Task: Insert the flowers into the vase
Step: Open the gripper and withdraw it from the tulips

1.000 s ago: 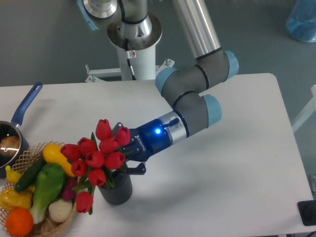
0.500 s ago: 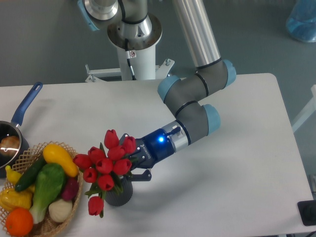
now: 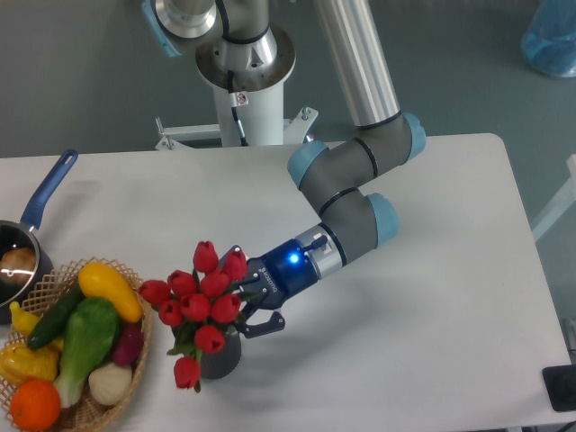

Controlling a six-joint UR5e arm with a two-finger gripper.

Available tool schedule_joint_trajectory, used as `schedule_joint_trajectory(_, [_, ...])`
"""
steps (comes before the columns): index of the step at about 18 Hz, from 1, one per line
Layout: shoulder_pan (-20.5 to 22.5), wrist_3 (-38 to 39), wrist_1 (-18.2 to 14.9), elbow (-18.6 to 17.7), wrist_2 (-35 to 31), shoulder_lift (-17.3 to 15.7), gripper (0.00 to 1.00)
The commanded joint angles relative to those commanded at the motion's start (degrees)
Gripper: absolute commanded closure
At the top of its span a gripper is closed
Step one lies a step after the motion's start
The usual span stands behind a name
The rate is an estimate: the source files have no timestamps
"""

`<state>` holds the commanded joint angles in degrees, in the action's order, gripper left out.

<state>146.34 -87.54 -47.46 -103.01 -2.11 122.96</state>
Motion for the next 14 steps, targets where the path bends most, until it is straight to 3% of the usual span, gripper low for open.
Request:
schedule_joint_trajectory(9, [2.19,0.62,-0.09,-0.35,-0.09,-1.14,0.00])
schedule_joint_trajectory(14, [8.33,0.88,-0.09,0.79,-0.18,-2.02,0.00])
